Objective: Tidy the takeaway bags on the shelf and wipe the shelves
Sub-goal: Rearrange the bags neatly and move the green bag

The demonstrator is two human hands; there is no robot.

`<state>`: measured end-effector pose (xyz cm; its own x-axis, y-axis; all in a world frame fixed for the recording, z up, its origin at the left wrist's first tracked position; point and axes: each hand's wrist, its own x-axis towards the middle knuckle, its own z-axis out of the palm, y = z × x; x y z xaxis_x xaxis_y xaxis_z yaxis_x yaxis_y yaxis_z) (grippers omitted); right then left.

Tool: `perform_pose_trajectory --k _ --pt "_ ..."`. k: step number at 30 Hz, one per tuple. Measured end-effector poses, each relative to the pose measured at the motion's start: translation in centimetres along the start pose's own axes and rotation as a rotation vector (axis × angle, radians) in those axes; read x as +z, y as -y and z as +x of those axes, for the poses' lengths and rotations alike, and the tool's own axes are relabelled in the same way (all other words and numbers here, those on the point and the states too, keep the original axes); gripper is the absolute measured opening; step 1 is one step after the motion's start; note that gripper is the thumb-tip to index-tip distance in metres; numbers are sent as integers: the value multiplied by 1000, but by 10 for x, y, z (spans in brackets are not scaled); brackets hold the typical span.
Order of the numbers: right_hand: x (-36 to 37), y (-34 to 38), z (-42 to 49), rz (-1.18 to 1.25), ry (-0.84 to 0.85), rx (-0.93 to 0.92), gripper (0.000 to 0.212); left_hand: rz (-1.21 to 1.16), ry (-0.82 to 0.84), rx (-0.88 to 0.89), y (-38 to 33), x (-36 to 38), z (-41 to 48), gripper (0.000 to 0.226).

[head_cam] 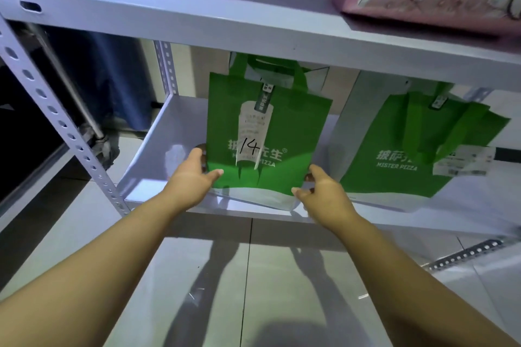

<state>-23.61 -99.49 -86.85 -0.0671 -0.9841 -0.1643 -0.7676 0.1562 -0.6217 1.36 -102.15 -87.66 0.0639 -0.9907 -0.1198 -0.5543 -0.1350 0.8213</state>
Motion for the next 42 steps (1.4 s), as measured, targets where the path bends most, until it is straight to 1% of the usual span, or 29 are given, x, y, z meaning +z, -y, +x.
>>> perform_pose_trajectory --k 3,5,7,8,11,13,16,19,21,23,28,30,33,36,40,42 --pt "2 1 2 49 -31 -1 25 37 -48 17 0 -1 1 35" --pt "1 0 1 60 -88 9 7 33 -75 5 2 -3 -3 20" --pt "-2 -2 -4 63 -104 28 14 2 -85 -9 3 -5 -10 9" --pt "-4 -3 -8 60 -93 38 16 -1 -92 -12 3 -6 -16 7" --pt "-8 -5 -26 20 -62 62 24 3 -94 -41 1 -8 -41 14" --pt "-13 -5 -43 -8 -35 83 28 -8 -80 -118 0 -10 -63 16" --pt "-25 2 -72 2 38 122 27 -104 -28 -243 -5 -19 -104 21" --pt "-39 14 -106 11 150 125 26 -107 -23 -307 -16 -36 -150 27" --pt "-50 26 -131 -3 216 148 23 -98 3 -342 -27 -50 -178 24" --pt "-64 41 -153 -3 273 154 26 -95 28 -382 -41 -67 -204 24" --pt "-114 85 -209 94 370 72 36 -60 61 -446 -90 -114 -267 24" --pt "-134 104 -227 89 398 59 32 -54 50 -446 -113 -134 -288 22" --pt "-168 131 -248 50 391 8 22 -45 29 -427 -150 -165 -314 20" --pt "-210 159 -264 -37 359 -55 11 -25 2 -397 -192 -195 -336 25" --pt "-270 195 -284 -93 281 -151 11 30 -40 -326 -253 -231 -361 16" --pt "-300 214 -294 -102 218 -198 22 39 -73 -277 -286 -248 -371 10"
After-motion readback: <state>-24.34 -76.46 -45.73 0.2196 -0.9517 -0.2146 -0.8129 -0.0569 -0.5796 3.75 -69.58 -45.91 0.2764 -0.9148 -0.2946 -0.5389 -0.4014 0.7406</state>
